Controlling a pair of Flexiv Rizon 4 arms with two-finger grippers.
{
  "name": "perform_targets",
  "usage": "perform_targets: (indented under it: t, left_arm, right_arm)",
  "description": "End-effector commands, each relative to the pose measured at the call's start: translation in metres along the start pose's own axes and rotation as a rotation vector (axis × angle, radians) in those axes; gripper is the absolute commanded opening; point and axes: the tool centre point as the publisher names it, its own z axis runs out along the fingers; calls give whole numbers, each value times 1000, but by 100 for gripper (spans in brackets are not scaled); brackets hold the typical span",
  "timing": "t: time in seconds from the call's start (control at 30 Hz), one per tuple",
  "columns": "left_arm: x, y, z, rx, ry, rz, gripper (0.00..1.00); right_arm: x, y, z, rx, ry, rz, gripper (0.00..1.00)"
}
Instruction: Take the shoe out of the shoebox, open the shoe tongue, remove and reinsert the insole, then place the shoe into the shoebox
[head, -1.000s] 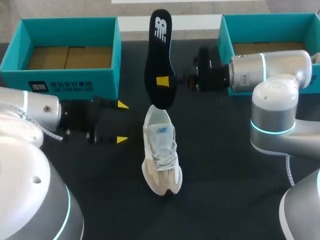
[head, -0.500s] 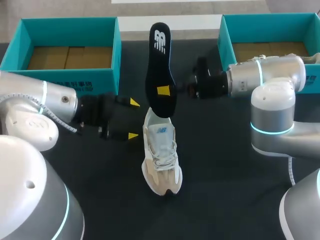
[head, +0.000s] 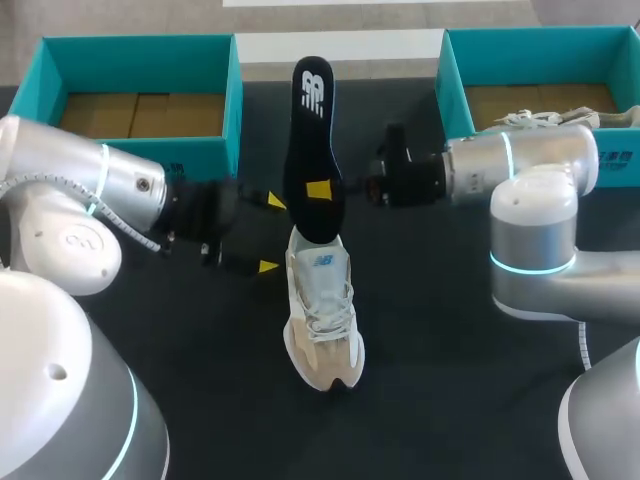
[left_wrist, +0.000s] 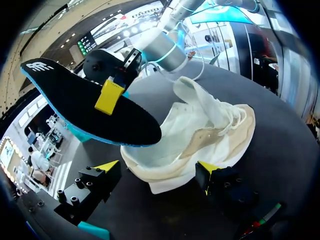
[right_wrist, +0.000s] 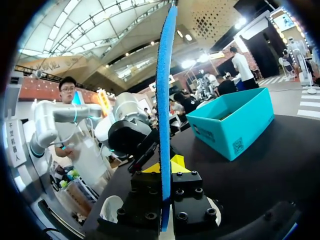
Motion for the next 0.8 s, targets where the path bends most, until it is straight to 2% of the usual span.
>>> perform_targets:
  t: [0.03,0.8]
  left_arm:
    - [-1,-1,2,-9,1,-1,100]
    - [-1,-1,2,-9,1,-1,100]
  right_arm:
    - [1,-1,2,-1,-5,1,0]
    - [3,-6,1,-11,-8,-6,0]
